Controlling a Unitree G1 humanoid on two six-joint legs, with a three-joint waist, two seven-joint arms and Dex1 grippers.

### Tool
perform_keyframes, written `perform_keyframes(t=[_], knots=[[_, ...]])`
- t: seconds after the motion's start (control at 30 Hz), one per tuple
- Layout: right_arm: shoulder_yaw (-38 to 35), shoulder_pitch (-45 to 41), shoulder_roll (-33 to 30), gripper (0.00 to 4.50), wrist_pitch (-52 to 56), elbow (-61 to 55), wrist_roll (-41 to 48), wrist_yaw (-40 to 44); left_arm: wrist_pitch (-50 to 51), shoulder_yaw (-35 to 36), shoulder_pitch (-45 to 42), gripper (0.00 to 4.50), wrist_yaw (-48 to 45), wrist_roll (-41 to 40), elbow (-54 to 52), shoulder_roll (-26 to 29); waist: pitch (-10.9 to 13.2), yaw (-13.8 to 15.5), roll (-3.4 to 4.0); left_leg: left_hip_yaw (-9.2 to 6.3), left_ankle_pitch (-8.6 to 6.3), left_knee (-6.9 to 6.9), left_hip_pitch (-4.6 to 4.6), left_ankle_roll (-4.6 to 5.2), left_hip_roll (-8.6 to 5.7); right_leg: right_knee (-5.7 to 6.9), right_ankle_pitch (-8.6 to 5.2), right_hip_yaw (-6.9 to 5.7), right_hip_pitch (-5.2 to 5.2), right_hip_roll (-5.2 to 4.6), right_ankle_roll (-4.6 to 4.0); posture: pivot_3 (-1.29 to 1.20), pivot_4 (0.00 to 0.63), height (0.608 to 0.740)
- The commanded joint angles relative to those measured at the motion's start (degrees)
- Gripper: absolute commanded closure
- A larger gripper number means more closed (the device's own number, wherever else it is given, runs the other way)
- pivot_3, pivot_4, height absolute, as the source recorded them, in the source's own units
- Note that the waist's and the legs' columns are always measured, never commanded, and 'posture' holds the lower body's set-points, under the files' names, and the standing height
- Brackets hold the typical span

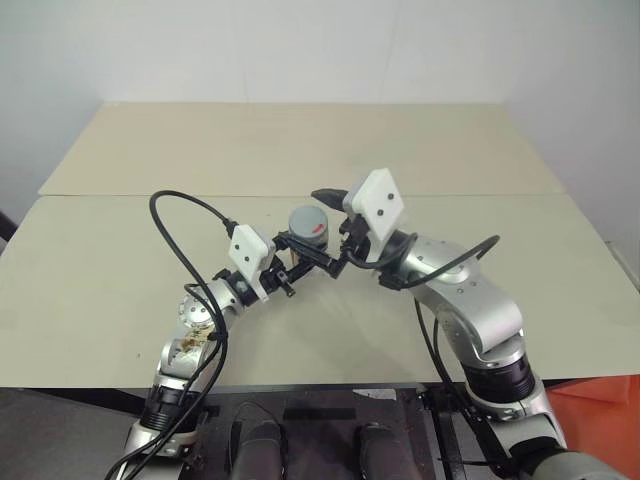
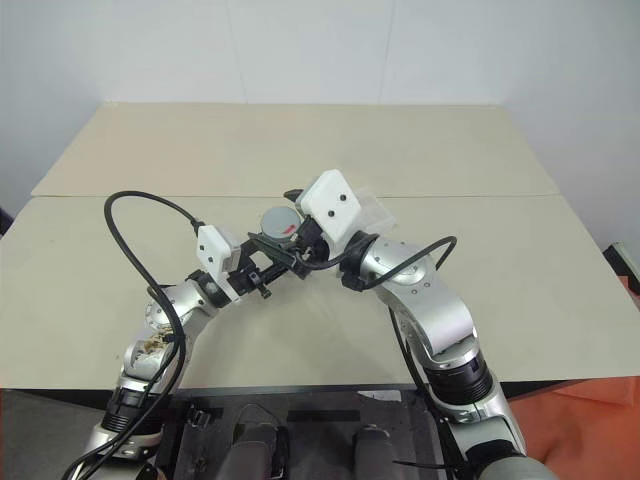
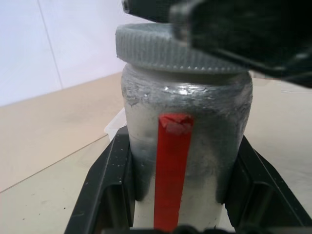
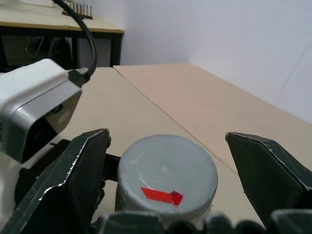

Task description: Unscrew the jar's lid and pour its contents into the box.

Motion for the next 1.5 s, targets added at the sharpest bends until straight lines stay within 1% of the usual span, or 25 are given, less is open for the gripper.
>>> perform_keyframes(t=[0.03, 0.33, 0.37, 0.4, 0.5, 0.53, 0.7, 0.83, 0.9, 0.97, 1.07, 1.1, 1.23, 1.3, 1.37, 1.43, 1.5], knots=[[-0.69, -0.54, 1.07, 0.02, -0.17, -0.7, 0.14, -0.84, -0.91, 0.45, -1.09, 2.57, 0.21, -0.09, -1.96, 0.06, 0.0, 0.0, 0.0, 0.0, 0.0, 0.0, 0.0, 0.0, 0.0, 0.0, 0.0, 0.0, 0.0, 0.0, 0.0, 0.0, 0.15, 0.74], [-1.26, -0.32, 1.41, 0.02, 1.3, -0.49, 1.01, -0.5, -1.04, 0.11, -1.72, 2.57, 0.06, 0.0, -1.56, -0.11, 0.0, 0.01, 0.0, 0.0, 0.0, 0.0, 0.0, 0.0, 0.0, 0.01, 0.0, 0.0, 0.0, 0.0, 0.0, 0.0, 0.15, 0.74], [-1.31, -0.31, 1.41, 0.38, 1.4, -0.58, 1.06, -0.5, -1.11, 0.08, -1.79, 2.57, 0.02, 0.01, -1.42, -0.15, 0.0, 0.01, 0.0, 0.0, 0.0, 0.0, 0.0, 0.0, 0.0, 0.01, 0.0, 0.0, 0.0, 0.0, 0.0, 0.0, 0.15, 0.74], [-1.18, -0.32, 1.3, 0.56, 1.32, -0.61, 0.86, -0.47, -1.24, 0.03, -1.88, 2.57, -0.07, 0.04, -1.16, -0.19, 0.0, 0.01, 0.0, 0.0, 0.0, 0.0, 0.0, 0.0, 0.0, 0.01, 0.0, 0.0, 0.0, 0.0, 0.0, 0.0, 0.15, 0.74], [-1.13, -0.25, 1.09, 1.5, 1.45, -0.77, 0.67, -0.51, -1.24, -0.1, -2.02, 2.57, -0.07, -0.02, -0.99, -0.41, 0.0, 0.01, 0.0, 0.0, 0.0, 0.0, 0.0, 0.0, 0.0, 0.01, 0.0, 0.0, 0.0, 0.0, 0.0, 0.0, 0.15, 0.74], [-0.98, -0.16, 0.86, 1.69, 1.47, -0.85, 0.49, -0.43, -1.15, -0.14, -2.05, 2.57, -0.09, -0.14, -1.01, -0.52, 0.0, 0.0, 0.0, 0.0, 0.0, 0.0, 0.0, 0.0, 0.0, 0.01, 0.0, 0.0, 0.0, 0.0, 0.0, 0.0, 0.15, 0.74], [-0.55, -0.01, 0.45, 1.7, 1.49, -0.81, 0.03, -0.41, -1.29, -0.58, -1.96, 2.57, -1.15, -0.27, -0.73, -0.49, 0.0, 0.0, 0.0, 0.0, 0.0, 0.0, 0.0, 0.0, 0.0, 0.01, 0.0, 0.0, 0.0, 0.0, 0.0, 0.0, 0.15, 0.74], [-1.68, -0.48, -0.72, 1.7, 0.69, -0.07, 2.04, 2.73, -1.05, -0.51, -1.5, 2.57, -3.18, -1.35, -1.63, 0.41, 0.0, 0.0, 0.0, 0.01, 0.0, 0.01, 0.0, 0.0, 0.0, 0.01, 0.0, 0.0, 0.0, 0.0, 0.0, 0.0, 0.15, 0.74], [-3.37, -1.27, -3.47, 1.7, -0.71, 0.79, 6.14, 9.93, 0.66, -0.28, -0.56, 2.57, -5.38, -4.13, -4.64, 1.4, 0.0, 0.01, 0.0, 0.0, 0.0, 0.01, 0.0, 0.0, 0.0, 0.01, 0.0, 0.0, 0.0, 0.0, 0.0, 0.0, 0.15, 0.74], [-4.13, -3.31, -7.69, 1.7, -1.93, 3.02, 9.98, 19.65, 2.93, -1.0, 0.46, 2.57, -8.9, -6.86, -7.86, 3.37, 0.0, -0.04, 0.0, 0.01, 0.0, 0.03, 0.0, 0.01, 0.0, -0.02, 0.0, 0.0, 0.04, 0.0, 0.0, 0.0, 0.15, 0.74], [-4.06, -5.61, -11.1, 1.7, -4.92, 6.54, 12.75, 28.87, 4.56, -1.88, 0.92, 2.57, -11.26, -8.12, -9.89, 5.26, 0.0, -0.09, 0.0, -0.01, 0.0, 0.03, 0.05, 0.01, 0.03, -0.01, 0.0, -0.02, 0.07, 0.02, 0.0, 0.0, 0.15, 0.74], [-3.93, -6.52, -11.72, 1.7, -5.96, 8.06, 13.51, 31.95, 4.96, -2.02, 0.89, 2.57, -11.6, -8.41, -10.17, 5.52, 0.0, -0.09, 0.0, -0.01, 0.0, 0.03, 0.08, 0.01, 0.04, -0.01, 0.0, -0.02, 0.09, 0.04, 0.0, 0.0, 0.15, 0.74], [-2.0, -12.12, -12.47, 1.7, -11.82, 17.85, 15.62, 48.69, 6.64, -2.11, 0.47, 2.57, -13.37, -10.16, -10.71, 6.16, 0.0, -0.16, 0.0, 0.02, 0.0, 0.06, 0.11, 0.01, 0.03, -0.03, 0.0, -0.02, 0.14, 0.03, 0.0, 0.0, 0.15, 0.74], [-1.11, -14.71, -12.12, 1.7, -13.13, 22.66, 15.5, 54.36, 6.85, -2.12, 0.27, 2.57, -13.7, -10.35, -10.63, 6.18, 0.0, -0.18, 0.0, 0.02, 0.0, 0.06, 0.1, 0.01, 0.04, -0.01, 0.0, -0.02, 0.11, 0.04, 0.0, 0.0, 0.15, 0.74], [0.58, -18.48, -11.02, 1.7, -15.71, 30.24, 14.12, 61.22, 6.97, -2.21, -0.18, 2.57, -13.9, -10.49, -10.42, 6.06, 0.0, -0.27, 0.0, 0.01, 0.0, 0.06, 0.1, 0.01, 0.05, 0.0, 0.0, -0.02, 0.1, 0.06, 0.0, 0.0, 0.15, 0.74], [3.52, -21.5, -11.16, 1.7, -18.19, 36.23, 14.38, 64.5, 6.98, -2.36, -0.56, 2.57, -14.1, -10.46, -10.32, 5.96, 0.0, -0.2, 0.01, 0.02, 0.0, 0.07, 0.11, 0.01, 0.05, 0.01, 0.0, -0.02, 0.12, 0.05, 0.0, 0.0, 0.15, 0.74], [7.46, -23.64, -12.58, 1.7, -20.65, 39.98, 16.86, 64.84, 7.09, -2.48, -0.75, 2.57, -14.18, -10.4, -10.34, 5.86, 0.0, -0.17, 0.0, 0.02, 0.0, 0.07, 0.11, 0.01, 0.05, 0.01, 0.0, -0.02, 0.1, 0.04, 0.0, 0.0, 0.15, 0.74]])
